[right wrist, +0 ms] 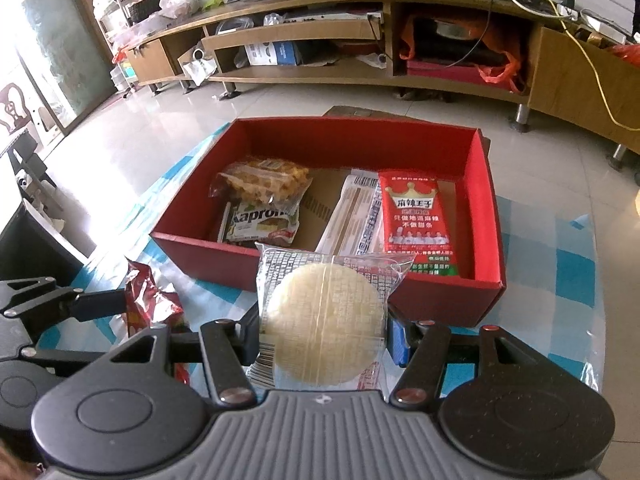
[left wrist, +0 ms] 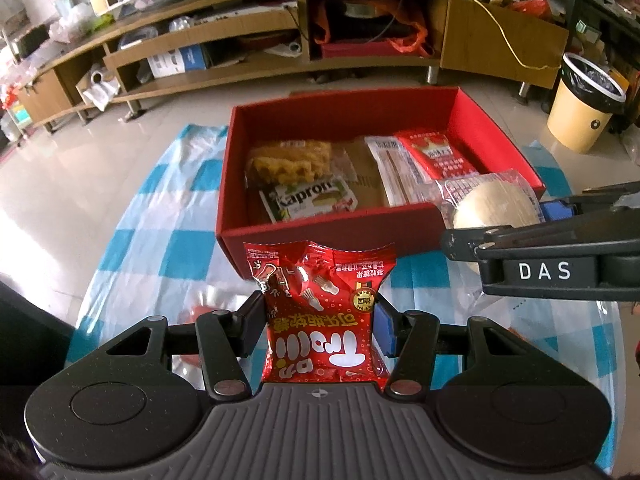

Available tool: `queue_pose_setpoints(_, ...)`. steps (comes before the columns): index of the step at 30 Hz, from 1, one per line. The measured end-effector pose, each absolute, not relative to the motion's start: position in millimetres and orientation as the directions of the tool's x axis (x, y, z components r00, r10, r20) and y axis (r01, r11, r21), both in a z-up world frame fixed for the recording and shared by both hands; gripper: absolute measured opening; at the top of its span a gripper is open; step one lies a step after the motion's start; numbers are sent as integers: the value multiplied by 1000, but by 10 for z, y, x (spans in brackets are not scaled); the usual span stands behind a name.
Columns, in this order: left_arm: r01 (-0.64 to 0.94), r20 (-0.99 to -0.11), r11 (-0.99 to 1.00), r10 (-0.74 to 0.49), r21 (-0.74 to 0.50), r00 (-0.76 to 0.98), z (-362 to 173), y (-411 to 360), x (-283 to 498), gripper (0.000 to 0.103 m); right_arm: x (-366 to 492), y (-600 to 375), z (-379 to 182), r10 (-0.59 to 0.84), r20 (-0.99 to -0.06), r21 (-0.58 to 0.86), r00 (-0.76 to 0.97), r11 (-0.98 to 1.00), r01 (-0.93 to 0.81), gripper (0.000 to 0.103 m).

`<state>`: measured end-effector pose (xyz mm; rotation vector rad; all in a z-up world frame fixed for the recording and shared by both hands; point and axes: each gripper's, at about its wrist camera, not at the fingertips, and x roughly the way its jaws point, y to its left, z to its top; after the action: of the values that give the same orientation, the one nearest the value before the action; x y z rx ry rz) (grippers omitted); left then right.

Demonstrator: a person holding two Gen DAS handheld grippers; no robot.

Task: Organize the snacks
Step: 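Carry the bun bag and red snack bag over the red box with both tools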

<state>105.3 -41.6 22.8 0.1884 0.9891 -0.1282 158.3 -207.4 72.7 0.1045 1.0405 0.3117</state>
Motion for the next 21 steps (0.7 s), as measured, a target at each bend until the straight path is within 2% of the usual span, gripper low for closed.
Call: queue_pose_setpoints(21, 157, -768, 975, 23, 160, 640, 461, -635, 1516, 62, 1814, -2275, 928, 260, -794, 217, 549, 966, -143, 57)
